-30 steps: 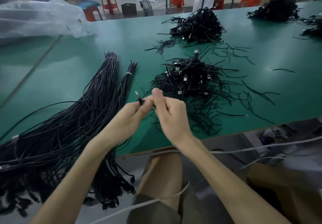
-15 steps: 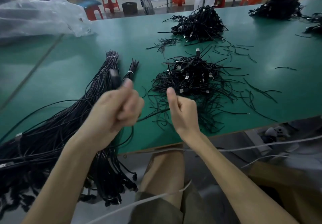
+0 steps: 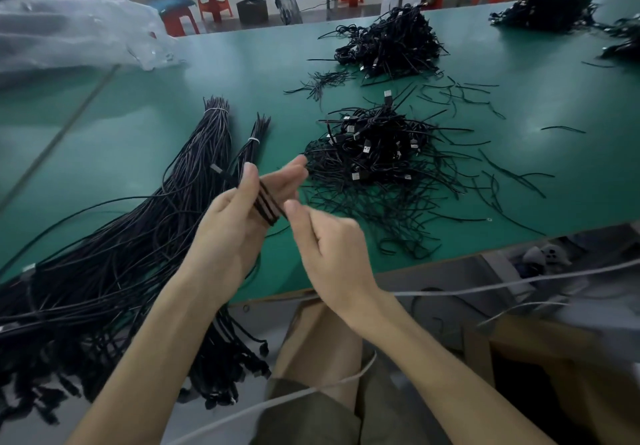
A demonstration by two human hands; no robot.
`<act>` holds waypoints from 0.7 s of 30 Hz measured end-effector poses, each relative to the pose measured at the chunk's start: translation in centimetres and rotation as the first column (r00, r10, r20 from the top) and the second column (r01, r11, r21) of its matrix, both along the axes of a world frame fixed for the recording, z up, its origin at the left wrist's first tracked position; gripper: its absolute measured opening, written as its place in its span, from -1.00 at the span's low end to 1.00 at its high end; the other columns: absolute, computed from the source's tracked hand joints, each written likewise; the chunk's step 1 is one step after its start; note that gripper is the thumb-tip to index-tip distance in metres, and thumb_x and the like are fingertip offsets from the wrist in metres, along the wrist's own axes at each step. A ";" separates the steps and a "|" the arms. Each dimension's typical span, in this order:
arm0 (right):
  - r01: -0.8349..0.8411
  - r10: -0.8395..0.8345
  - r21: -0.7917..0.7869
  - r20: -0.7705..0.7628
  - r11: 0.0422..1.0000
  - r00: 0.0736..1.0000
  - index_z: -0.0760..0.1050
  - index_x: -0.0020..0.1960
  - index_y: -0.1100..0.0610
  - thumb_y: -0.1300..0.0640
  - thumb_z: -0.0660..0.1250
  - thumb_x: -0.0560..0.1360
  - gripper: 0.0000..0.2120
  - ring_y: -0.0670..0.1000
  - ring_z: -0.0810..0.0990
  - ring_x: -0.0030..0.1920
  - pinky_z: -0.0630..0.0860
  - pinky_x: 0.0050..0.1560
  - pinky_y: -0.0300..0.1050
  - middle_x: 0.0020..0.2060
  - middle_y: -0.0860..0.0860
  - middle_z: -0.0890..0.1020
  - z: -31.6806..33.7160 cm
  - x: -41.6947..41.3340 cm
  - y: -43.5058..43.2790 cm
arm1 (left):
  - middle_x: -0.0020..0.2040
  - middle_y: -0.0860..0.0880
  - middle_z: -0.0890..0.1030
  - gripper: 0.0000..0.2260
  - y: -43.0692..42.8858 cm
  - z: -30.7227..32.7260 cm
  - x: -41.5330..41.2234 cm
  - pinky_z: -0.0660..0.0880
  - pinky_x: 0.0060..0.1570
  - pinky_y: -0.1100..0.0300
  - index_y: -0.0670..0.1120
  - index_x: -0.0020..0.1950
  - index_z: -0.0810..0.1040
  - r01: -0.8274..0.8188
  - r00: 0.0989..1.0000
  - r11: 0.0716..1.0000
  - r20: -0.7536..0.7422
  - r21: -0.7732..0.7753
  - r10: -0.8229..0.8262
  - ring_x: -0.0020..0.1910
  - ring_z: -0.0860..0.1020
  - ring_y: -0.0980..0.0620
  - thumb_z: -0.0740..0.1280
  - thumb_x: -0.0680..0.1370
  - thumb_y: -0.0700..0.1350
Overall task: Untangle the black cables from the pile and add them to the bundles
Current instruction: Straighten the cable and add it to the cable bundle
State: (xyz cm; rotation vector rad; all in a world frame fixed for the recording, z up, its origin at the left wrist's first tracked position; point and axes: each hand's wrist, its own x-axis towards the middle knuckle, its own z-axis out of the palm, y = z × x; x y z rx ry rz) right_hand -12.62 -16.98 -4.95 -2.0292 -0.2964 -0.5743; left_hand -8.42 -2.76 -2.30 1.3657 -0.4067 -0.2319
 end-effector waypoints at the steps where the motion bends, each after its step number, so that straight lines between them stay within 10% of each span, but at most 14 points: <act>1: -0.030 0.029 -0.021 -0.050 0.999 0.998 0.33 -0.29 0.06 -0.06 0.07 0.72 -0.56 -0.06 0.32 -0.48 0.25 -0.38 -0.07 -0.48 -0.11 0.34 -0.4 -0.1 0.4 | 0.41 -0.11 0.57 -0.51 -0.3 0.2 0.0 0.44 0.39 0.18 -0.27 0.33 0.59 -0.039 0.999 0.998 -0.027 -0.047 0.038 0.44 0.51 -0.06 0.05 0.74 0.05; 4: -0.060 0.047 -0.068 -0.179 0.996 0.983 0.43 -0.19 0.09 -0.13 0.06 0.71 -0.57 0.04 0.49 -0.33 0.43 -0.25 0.07 -0.35 0.00 0.54 -0.9 0.1 0.8 | 0.13 -0.07 0.70 -0.56 -0.7 -0.1 -0.3 0.58 0.12 0.20 -0.13 0.06 0.75 -0.078 0.984 0.969 -0.174 -0.234 0.037 0.09 0.66 0.00 0.14 0.70 0.08; 10: -0.154 0.200 0.145 -0.396 0.977 0.896 0.46 0.18 0.11 -0.07 0.30 0.66 -0.74 0.00 0.56 -0.31 0.48 -0.25 -0.11 -0.28 0.03 0.66 -0.2 0.6 -0.4 | -0.26 0.11 0.43 -0.64 -0.6 -0.2 -0.1 0.45 -0.32 0.26 0.01 -0.21 0.44 -0.060 0.941 0.874 -0.319 -0.482 -0.111 -0.47 0.32 0.14 0.14 0.74 0.10; 16: -0.242 0.424 0.417 -0.429 0.876 0.798 0.40 0.46 -0.04 0.13 0.48 0.56 -0.48 0.02 0.65 -0.24 0.54 -0.23 -0.07 -0.12 0.04 0.64 1.0 1.2 -0.9 | -0.35 0.09 0.35 -0.66 -0.8 -0.6 0.4 0.43 -0.44 0.19 0.03 -0.24 0.37 -0.049 0.943 0.888 -0.314 -0.458 -0.109 -0.48 0.35 0.11 0.20 0.69 0.12; 21: -0.193 0.387 0.444 -0.401 0.875 0.831 0.54 0.27 0.07 0.35 0.47 0.48 -0.59 -0.09 0.57 -0.23 0.61 -0.20 -0.11 -0.18 -0.06 0.62 1.3 1.7 -0.7 | -0.37 0.03 0.37 -0.64 -2.1 -0.5 -0.2 0.36 -0.40 0.17 0.02 -0.26 0.41 -0.091 0.960 0.953 -0.281 -0.290 0.006 -0.42 0.40 0.07 0.19 0.66 0.17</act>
